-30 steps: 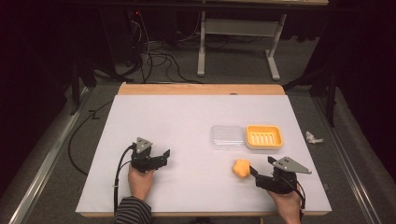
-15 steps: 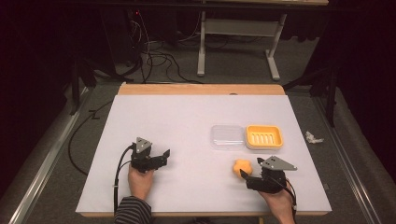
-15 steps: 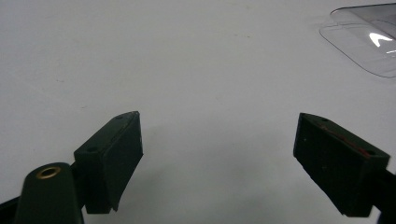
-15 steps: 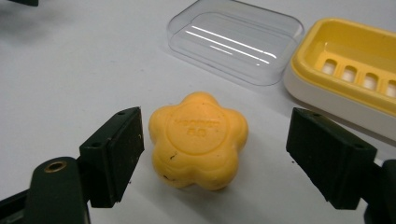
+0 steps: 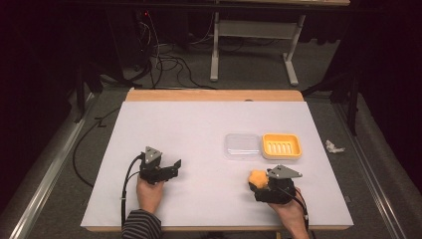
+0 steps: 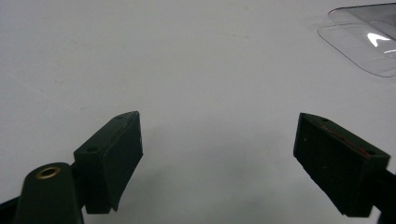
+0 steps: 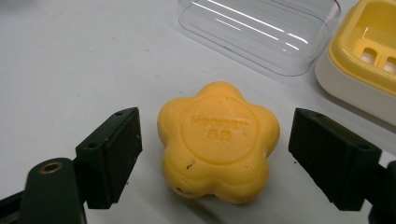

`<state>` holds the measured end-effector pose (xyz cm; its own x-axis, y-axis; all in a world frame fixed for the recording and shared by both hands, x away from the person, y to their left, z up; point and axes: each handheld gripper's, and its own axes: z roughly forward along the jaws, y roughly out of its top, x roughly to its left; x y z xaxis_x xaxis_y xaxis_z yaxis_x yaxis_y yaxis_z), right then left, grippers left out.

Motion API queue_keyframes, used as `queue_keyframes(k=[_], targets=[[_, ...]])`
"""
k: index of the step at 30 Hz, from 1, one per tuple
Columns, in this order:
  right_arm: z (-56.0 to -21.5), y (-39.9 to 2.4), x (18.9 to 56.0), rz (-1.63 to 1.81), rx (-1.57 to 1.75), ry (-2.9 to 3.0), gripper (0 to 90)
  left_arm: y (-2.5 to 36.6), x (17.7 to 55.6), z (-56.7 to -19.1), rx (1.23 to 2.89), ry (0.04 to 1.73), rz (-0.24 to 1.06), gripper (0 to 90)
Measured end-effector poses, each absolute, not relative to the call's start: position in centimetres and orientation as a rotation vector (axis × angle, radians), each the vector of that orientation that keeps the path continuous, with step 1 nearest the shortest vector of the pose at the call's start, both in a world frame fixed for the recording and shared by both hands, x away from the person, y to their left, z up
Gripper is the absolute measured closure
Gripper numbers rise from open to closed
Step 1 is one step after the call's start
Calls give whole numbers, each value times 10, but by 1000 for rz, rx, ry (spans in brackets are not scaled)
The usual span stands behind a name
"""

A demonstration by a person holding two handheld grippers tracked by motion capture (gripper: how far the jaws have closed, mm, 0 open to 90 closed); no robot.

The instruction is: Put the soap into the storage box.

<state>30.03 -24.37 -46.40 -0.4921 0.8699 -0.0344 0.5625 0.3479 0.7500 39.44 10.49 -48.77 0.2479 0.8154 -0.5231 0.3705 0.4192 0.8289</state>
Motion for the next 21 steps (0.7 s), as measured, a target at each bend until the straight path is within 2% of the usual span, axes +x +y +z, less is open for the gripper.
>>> queue_keyframes(k=[13, 21], targets=[[-471, -237, 311, 892, 1273, 2223, 179, 105, 395, -488, 1169, 1355, 426, 161], [-478, -236, 314, 861, 1284, 2249, 215, 105, 394, -488, 1181, 1352, 430, 161]])
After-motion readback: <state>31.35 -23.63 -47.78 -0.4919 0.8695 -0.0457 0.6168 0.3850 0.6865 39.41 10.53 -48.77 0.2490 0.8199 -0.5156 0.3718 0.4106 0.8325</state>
